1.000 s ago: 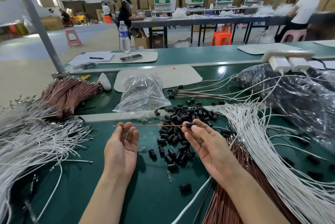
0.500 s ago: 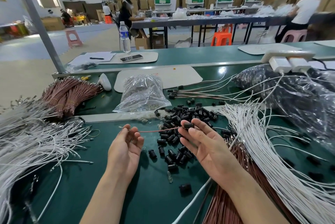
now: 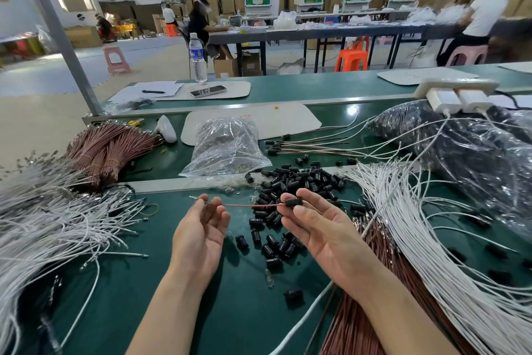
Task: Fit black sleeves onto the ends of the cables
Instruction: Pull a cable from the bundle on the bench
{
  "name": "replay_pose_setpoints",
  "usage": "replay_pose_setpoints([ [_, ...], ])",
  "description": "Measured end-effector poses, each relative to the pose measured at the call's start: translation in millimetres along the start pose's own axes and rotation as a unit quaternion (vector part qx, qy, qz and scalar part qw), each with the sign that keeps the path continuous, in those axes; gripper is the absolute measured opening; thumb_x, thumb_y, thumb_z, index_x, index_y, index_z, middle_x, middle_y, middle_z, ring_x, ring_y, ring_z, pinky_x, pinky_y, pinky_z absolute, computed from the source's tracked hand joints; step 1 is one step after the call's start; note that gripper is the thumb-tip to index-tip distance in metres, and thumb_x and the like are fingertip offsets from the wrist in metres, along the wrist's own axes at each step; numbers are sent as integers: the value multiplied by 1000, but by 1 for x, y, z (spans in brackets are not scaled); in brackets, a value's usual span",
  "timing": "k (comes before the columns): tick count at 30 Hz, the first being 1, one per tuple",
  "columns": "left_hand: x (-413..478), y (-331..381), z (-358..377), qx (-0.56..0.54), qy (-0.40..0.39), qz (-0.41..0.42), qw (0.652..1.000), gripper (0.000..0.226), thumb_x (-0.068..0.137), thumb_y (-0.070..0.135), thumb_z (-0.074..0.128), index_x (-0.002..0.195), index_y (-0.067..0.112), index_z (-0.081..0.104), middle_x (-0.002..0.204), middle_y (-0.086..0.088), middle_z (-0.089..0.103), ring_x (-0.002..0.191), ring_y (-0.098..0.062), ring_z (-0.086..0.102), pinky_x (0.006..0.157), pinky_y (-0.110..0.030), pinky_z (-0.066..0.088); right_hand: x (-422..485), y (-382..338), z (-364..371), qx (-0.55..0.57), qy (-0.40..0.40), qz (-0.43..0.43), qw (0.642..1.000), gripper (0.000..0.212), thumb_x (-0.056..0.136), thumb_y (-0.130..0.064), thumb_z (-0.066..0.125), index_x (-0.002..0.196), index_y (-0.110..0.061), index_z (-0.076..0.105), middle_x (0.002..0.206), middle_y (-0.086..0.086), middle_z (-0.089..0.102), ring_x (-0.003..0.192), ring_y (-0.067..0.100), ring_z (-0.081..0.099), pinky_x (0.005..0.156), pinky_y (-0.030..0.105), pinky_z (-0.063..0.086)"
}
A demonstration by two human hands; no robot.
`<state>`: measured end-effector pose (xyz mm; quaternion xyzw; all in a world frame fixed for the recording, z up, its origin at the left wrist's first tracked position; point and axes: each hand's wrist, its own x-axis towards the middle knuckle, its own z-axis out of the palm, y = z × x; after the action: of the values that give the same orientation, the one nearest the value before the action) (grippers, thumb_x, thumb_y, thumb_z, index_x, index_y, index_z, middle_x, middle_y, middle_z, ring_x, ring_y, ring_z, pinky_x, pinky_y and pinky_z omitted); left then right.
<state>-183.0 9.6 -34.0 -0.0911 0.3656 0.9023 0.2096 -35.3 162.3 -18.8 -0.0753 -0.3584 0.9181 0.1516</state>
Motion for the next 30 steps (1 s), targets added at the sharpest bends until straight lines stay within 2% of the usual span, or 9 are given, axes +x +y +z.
replay_pose_setpoints([
  [3, -4, 0, 4, -9, -26, -11, 1000, 17, 106, 13, 50, 93, 7, 60, 74, -8, 74, 59, -13, 70, 55, -23, 58, 1, 1, 1, -2, 5, -8, 1000, 30, 84, 6, 66, 112, -5, 70, 123, 22, 70, 106, 31, 72, 81, 31, 61],
  [6, -10, -3, 8, -1, -64, -29, 998, 16, 104, 13, 53, 94, 4, 61, 89, -12, 78, 71, -16, 75, 59, -23, 59, 1, 1, 2, -8, 15, -14, 1000, 36, 82, 4, 66, 117, -4, 64, 120, 22, 71, 105, 30, 73, 80, 30, 61],
  [8, -16, -5, 9, 20, -106, -32, 994, 12, 100, 14, 57, 100, 3, 62, 102, -15, 77, 80, -18, 76, 63, -23, 60, 0, 1, 3, -5, 17, -17, 1000, 37, 82, 3, 66, 118, -4, 63, 121, 22, 70, 106, 30, 73, 82, 30, 61],
  [10, -22, -8, 10, 54, -155, -32, 986, 20, 92, 17, 62, 107, 3, 62, 111, -16, 75, 85, -19, 76, 65, -23, 60, 0, 1, 3, -2, 18, -18, 1000, 36, 82, 3, 66, 117, -4, 64, 122, 23, 70, 106, 30, 73, 83, 31, 62],
  [13, -32, -17, 11, 124, -205, -18, 971, 19, 85, 17, 67, 101, 8, 69, 98, -13, 75, 74, -18, 73, 60, -24, 59, 1, 3, 3, -21, 21, -20, 999, 35, 79, 2, 68, 113, -5, 66, 120, 21, 72, 104, 30, 73, 82, 31, 61],
  [18, -42, -36, 12, 274, -258, 71, 924, 14, 85, 26, 70, 94, 17, 76, 75, -5, 64, 61, -14, 59, 54, -26, 50, 3, 10, 2, -67, 32, -32, 997, 27, 78, -3, 70, 103, -12, 76, 115, 21, 73, 104, 29, 73, 84, 31, 61],
  [22, -39, -35, 10, 293, -227, 116, 921, 17, 84, 32, 72, 97, 21, 75, 77, -4, 64, 61, -15, 58, 55, -25, 50, 4, 5, -1, -60, 49, -53, 996, 39, 80, -7, 68, 119, -7, 65, 116, 19, 73, 106, 30, 73, 84, 31, 60],
  [26, -38, -35, 9, 307, -211, 132, 919, 16, 82, 34, 71, 92, 22, 76, 77, -6, 67, 66, -17, 62, 59, -25, 53, 5, -1, -3, -45, 64, -66, 995, 40, 81, -8, 67, 121, -7, 65, 116, 20, 73, 104, 29, 74, 83, 30, 61],
  [30, -41, -37, 10, 320, -218, 132, 912, 21, 78, 38, 73, 92, 24, 77, 87, -7, 72, 72, -16, 66, 62, -25, 56, 5, 0, -5, -48, 53, -60, 996, 40, 81, -9, 67, 121, -7, 64, 115, 19, 74, 106, 30, 73, 82, 29, 60],
])
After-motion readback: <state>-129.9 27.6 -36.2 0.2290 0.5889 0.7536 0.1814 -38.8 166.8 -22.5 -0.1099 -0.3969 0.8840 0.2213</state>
